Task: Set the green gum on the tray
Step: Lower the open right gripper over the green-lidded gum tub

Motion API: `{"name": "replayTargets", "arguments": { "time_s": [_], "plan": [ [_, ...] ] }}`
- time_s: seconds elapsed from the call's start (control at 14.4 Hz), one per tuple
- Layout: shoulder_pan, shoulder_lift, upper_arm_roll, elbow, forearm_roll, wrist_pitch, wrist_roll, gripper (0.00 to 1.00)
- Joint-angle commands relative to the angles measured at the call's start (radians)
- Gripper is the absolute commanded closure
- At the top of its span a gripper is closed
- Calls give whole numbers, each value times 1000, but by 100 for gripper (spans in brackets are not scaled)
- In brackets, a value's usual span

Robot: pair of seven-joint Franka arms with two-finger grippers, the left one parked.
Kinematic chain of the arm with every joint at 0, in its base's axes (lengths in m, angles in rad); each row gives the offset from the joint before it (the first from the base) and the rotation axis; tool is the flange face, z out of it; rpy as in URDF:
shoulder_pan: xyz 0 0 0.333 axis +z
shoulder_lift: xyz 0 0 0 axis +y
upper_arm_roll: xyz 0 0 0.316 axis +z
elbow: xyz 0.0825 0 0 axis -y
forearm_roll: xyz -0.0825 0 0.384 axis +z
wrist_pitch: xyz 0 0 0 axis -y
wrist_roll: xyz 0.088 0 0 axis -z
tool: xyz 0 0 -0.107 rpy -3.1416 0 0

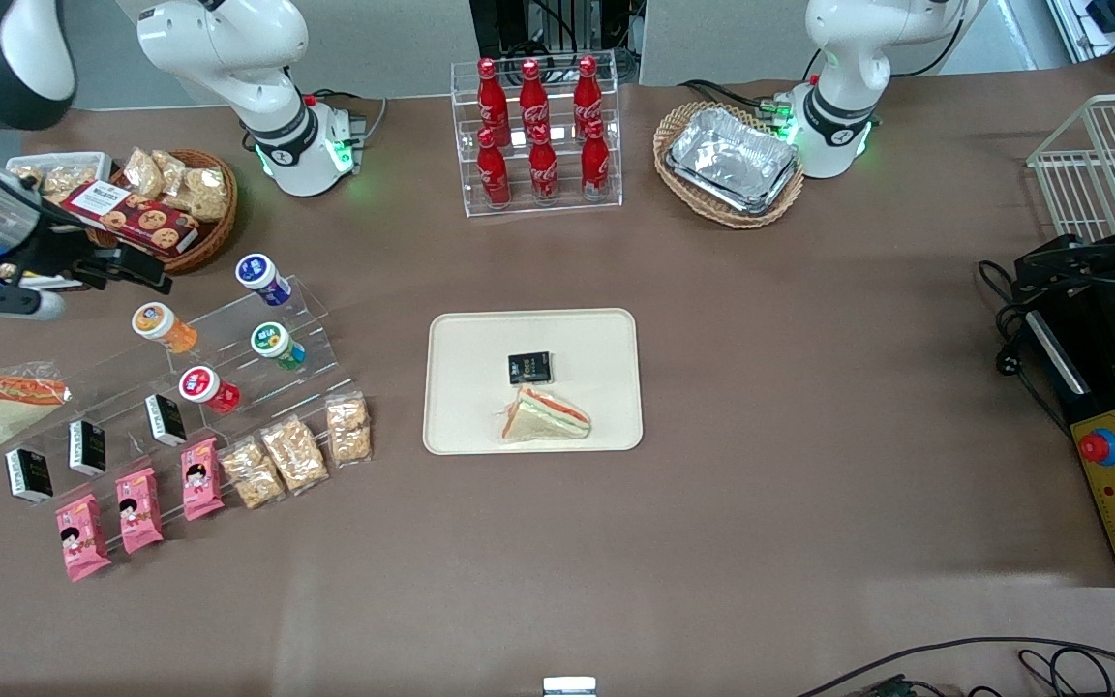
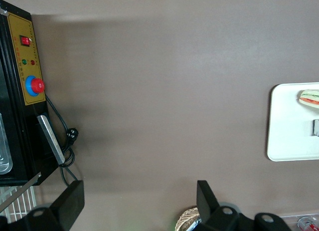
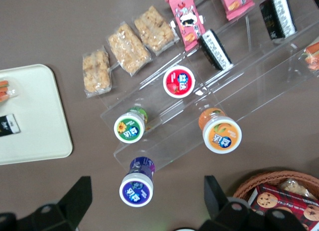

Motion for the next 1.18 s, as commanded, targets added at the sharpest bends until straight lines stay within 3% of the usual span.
{"name": "replayTargets", "arguments": {
  "time_s": [0.0, 0.28, 1.11],
  "plan": [
    [35, -61, -2, -129, -1, 108, 13, 0],
    [95, -59, 3, -252, -2, 275, 112, 0],
    [122, 16, 18, -445, -2, 595, 115, 0]
  ]
}}
